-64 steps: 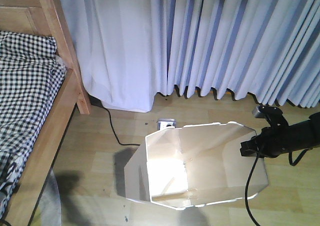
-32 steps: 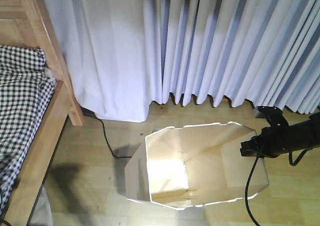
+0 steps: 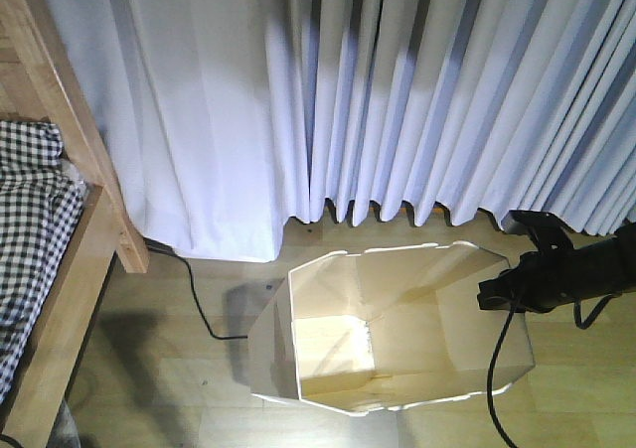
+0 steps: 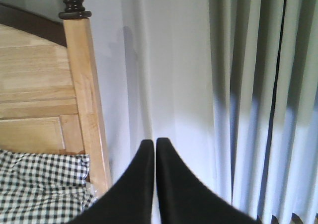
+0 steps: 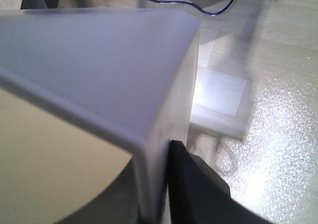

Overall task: Move trash bin to bedside with robot
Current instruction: 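Carry the bin up to the floor beside the bed headboard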

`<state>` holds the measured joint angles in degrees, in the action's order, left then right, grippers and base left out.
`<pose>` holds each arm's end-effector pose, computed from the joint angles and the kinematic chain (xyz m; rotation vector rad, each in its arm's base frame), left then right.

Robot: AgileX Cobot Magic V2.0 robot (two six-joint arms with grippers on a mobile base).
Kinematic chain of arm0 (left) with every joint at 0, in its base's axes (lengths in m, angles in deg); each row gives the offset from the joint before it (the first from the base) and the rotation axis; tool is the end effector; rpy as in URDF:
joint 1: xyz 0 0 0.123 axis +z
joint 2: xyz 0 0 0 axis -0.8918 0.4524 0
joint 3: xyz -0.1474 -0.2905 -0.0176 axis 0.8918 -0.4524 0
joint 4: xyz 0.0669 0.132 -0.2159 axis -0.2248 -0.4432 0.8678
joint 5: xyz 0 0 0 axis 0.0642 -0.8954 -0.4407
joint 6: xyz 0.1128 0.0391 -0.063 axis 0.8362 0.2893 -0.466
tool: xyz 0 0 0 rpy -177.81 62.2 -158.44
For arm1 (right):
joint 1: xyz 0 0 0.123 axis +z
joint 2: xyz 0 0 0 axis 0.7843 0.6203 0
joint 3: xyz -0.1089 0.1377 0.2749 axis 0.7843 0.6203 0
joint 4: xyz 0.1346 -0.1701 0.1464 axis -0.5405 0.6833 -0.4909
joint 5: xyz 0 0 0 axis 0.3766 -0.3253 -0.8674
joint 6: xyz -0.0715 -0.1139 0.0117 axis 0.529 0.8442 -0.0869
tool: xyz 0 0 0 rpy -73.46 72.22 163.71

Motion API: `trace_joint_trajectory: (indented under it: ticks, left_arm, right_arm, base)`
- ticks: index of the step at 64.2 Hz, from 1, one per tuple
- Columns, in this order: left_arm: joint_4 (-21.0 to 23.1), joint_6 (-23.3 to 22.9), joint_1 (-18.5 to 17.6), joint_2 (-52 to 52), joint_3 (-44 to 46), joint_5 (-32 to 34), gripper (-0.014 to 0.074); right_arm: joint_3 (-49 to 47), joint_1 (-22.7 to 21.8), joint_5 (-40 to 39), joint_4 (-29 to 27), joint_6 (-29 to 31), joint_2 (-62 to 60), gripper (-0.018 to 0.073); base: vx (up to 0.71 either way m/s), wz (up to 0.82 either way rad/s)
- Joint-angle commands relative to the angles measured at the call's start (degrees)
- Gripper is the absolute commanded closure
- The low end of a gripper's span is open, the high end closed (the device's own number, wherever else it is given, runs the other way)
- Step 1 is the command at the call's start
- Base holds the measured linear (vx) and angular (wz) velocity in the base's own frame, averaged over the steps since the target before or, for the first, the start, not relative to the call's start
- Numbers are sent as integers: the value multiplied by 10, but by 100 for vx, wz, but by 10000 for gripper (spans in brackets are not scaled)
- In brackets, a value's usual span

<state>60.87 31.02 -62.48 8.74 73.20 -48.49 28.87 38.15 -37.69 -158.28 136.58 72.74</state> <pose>0.0689 0.0011 0.1946 0.0114 1.5767 0.0319 0.3326 -0.0075 0.0160 -0.2649 2.7590 0.6836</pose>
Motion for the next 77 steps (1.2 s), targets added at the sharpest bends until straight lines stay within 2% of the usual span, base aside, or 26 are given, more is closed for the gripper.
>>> trace_joint_trajectory:
  ticks: [1, 77]
  left_arm:
    - [5, -8, -4, -4, -7, 42, 603]
    - [5, -8, -4, -4, -7, 42, 603]
  right_arm:
    - [-7, 0, 124, -45, -8, -39, 563]
    - [-7, 0, 124, -45, -8, -39, 563]
  base:
    - [13, -5]
    - [5, 1]
